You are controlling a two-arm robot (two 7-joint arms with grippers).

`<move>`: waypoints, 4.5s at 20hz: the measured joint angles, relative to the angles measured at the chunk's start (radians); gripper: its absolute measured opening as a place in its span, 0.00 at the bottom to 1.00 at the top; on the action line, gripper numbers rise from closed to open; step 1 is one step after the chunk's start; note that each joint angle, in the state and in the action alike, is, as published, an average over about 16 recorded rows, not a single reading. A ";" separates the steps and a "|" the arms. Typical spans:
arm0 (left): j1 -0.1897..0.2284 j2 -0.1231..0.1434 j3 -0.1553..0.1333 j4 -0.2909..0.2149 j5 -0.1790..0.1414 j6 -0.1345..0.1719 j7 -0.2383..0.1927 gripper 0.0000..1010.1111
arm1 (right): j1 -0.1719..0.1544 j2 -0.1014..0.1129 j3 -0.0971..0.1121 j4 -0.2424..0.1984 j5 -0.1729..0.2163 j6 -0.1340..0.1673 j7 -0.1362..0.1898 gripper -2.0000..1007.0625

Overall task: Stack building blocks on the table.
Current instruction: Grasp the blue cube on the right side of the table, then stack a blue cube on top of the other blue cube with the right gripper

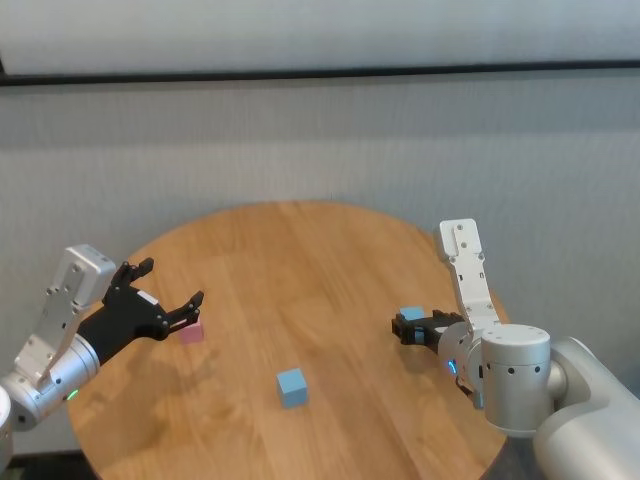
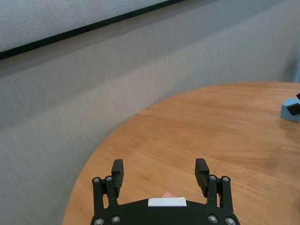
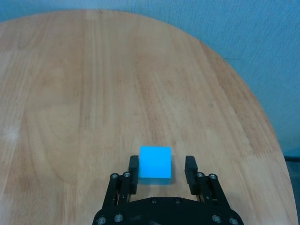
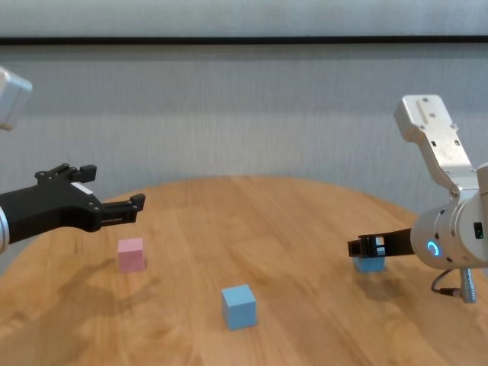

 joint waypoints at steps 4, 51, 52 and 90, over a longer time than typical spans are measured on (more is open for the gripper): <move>0.000 0.000 0.000 0.000 0.000 0.000 0.000 0.99 | 0.000 0.000 0.000 0.000 0.000 0.000 0.000 0.52; 0.000 0.000 0.000 0.000 0.000 0.000 0.000 0.99 | -0.146 0.161 -0.180 -0.416 -0.069 0.069 0.439 0.37; 0.000 0.000 0.000 0.000 0.000 0.000 0.000 0.99 | -0.142 0.156 -0.181 -0.407 -0.072 0.069 0.440 0.37; 0.000 0.000 0.000 0.000 0.000 0.000 0.000 0.99 | -0.077 0.070 -0.176 -0.253 -0.159 0.052 0.497 0.37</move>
